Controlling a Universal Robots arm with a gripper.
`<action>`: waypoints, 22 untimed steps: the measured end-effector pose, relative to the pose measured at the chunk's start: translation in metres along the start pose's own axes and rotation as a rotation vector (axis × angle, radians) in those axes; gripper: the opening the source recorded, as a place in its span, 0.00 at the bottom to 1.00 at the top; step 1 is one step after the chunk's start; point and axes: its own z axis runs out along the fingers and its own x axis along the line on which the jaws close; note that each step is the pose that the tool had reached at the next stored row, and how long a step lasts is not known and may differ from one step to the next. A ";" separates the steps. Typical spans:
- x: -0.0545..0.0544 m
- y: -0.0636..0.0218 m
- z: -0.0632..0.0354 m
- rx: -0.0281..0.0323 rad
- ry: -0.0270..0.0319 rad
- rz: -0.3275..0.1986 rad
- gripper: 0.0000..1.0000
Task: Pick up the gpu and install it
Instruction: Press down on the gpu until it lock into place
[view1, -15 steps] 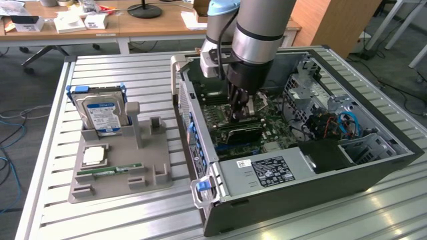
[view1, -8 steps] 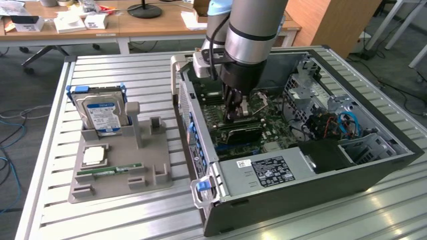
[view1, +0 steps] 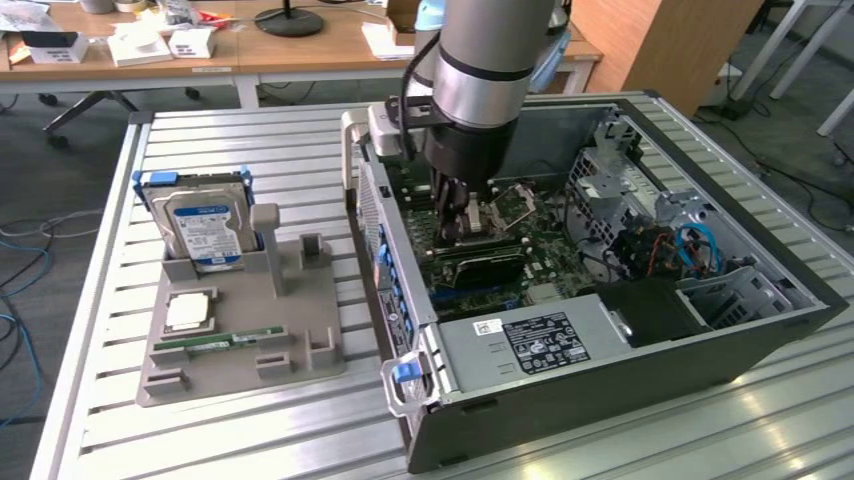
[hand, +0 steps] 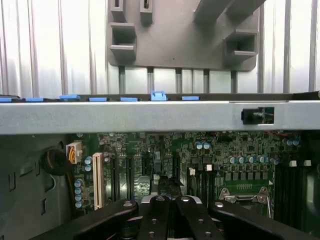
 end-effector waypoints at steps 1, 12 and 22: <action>0.000 0.0019 0.0000 0.0000 0.0001 0.000 0.11; 0.000 0.0185 0.0001 0.0001 0.0001 0.002 0.11; 0.000 0.0268 0.0002 0.0001 0.0001 0.003 0.11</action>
